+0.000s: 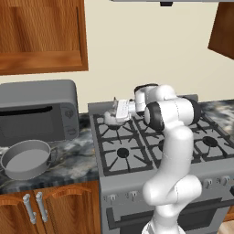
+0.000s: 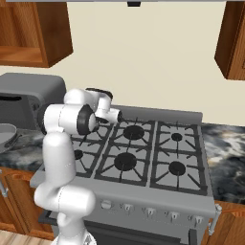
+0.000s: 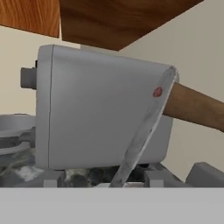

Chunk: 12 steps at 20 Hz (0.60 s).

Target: Pick the kettle from the cabinet and place it on a stove burner. Then pick the pot from the counter and place it on another stove burner. Finally, turn both burners on.

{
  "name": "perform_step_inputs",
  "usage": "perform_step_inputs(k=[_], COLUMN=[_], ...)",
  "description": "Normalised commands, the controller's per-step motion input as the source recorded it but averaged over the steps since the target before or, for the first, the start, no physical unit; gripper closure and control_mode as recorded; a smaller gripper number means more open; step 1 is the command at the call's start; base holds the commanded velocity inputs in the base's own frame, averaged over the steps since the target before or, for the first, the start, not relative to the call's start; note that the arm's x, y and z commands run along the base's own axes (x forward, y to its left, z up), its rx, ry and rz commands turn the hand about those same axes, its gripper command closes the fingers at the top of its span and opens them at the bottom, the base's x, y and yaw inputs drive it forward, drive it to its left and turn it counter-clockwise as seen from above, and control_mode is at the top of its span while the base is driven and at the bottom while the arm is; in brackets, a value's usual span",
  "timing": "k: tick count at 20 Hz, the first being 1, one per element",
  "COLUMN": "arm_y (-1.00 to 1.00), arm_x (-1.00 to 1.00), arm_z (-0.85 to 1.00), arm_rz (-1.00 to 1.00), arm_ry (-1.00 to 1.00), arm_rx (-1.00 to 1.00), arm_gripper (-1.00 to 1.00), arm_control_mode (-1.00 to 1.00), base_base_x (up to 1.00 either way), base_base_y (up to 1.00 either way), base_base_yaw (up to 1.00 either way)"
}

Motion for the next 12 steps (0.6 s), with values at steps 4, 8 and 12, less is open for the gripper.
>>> perform_step_inputs(k=[4,8,12], arm_y=[0.0,0.0,0.0], arm_x=[-0.18,-0.26,-0.27], arm_z=[-0.24,-0.16,-0.18], arm_rz=[0.0,0.0,0.0], arm_ry=[-0.02,-0.05,-0.04], arm_rx=[0.0,0.0,0.0], arm_gripper=[-1.0,-1.0,-1.0], arm_control_mode=[-1.0,-1.0,-1.0], base_base_x=[0.0,0.0,0.0], base_base_y=[0.0,0.0,0.0], base_base_yaw=[0.0,0.0,0.0])
